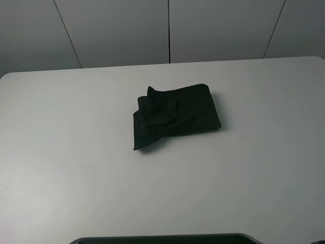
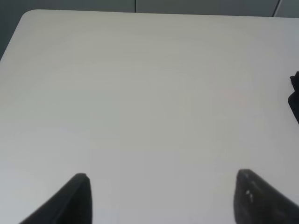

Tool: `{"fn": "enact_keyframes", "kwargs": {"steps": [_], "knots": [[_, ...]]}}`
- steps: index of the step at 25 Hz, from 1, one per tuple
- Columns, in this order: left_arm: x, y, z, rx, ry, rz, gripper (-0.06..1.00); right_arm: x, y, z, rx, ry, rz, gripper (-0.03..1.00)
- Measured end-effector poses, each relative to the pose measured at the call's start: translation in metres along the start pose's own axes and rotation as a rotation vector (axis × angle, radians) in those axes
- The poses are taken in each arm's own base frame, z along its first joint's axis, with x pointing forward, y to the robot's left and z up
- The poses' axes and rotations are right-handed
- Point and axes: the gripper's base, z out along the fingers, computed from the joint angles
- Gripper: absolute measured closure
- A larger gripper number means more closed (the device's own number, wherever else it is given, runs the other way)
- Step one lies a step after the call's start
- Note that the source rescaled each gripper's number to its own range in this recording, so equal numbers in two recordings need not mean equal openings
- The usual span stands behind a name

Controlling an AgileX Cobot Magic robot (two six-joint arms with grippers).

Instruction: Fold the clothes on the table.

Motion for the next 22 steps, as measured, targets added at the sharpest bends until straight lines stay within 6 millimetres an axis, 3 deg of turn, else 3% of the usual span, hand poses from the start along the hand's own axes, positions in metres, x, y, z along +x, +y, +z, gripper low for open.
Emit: {"fn": "enact_keyframes", "kwargs": {"steps": [4,9,11,22], "knots": [[0.001,-0.011,-0.001,0.118,0.006,0.149,0.21,0.000,0.000,0.000,-0.005,-0.001,-0.011,-0.03],[0.001,-0.013,-0.001,0.142,0.001,0.177,-0.01,0.000,0.001,0.000,-0.008,-0.002,-0.014,-0.03],[0.001,-0.012,-0.001,0.130,0.000,0.168,-0.05,0.000,0.001,0.000,-0.008,-0.002,-0.015,-0.03],[0.001,-0.010,-0.001,0.115,-0.002,0.155,-0.05,0.000,0.000,0.000,-0.041,-0.005,-0.035,-0.03]]}}
